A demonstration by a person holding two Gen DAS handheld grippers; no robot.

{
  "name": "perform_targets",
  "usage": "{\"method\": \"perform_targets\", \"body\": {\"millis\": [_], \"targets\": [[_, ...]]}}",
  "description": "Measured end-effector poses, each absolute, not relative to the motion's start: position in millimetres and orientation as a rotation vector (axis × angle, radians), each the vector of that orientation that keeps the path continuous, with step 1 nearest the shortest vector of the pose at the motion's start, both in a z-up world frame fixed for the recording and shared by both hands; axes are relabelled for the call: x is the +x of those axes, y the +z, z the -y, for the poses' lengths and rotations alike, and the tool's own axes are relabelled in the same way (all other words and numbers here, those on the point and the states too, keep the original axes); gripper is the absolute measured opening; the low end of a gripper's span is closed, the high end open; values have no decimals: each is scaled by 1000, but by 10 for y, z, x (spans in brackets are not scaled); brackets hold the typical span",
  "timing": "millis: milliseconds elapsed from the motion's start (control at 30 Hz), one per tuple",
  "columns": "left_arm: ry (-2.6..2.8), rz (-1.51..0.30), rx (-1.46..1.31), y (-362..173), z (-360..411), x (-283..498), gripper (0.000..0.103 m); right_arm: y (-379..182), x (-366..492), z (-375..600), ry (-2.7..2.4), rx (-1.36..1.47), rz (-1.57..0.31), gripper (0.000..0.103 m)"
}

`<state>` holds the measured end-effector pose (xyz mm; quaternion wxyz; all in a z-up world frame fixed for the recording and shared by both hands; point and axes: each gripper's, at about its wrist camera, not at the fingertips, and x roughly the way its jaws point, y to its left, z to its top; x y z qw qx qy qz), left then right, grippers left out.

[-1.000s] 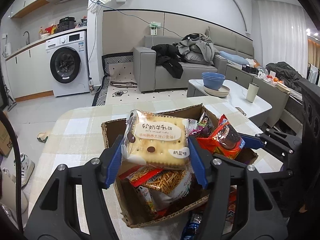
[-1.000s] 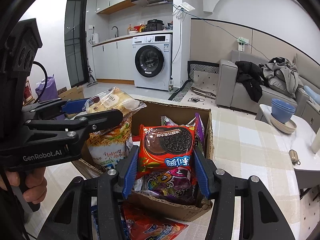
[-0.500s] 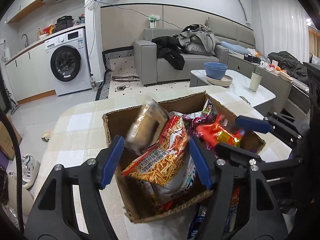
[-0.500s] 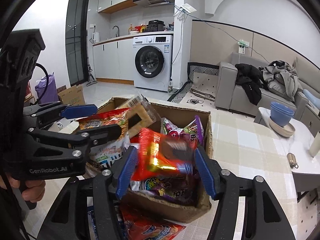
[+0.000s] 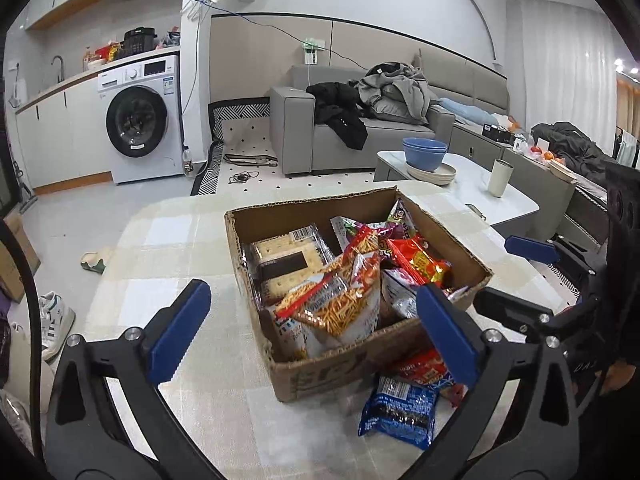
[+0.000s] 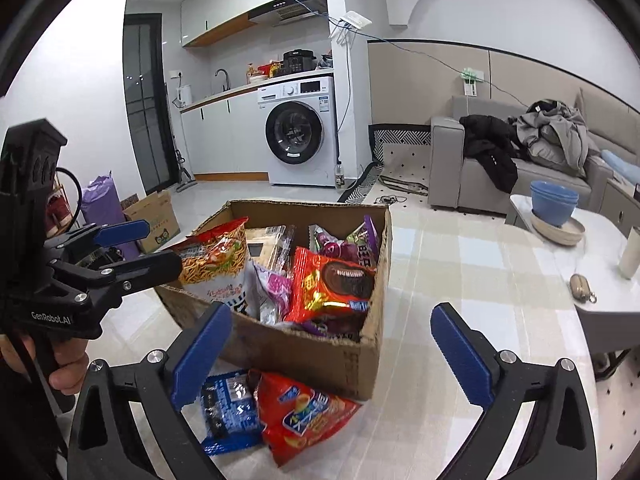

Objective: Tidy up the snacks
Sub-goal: 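Withdraw both open grippers from the box toward the remaining snacks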

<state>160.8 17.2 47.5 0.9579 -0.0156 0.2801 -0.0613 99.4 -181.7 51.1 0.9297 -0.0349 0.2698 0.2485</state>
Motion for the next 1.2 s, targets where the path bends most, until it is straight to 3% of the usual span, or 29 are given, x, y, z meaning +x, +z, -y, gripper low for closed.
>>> {"method": "perform_targets", "body": {"millis": [433,1200], "targets": [[-117,-602,-90,397,-339,1015,102,499,761,1991,543,-93,-611,102],[-187,-663,-14,210,-157,1035,102,336,747,1861,568,-183,-660,102]]}}
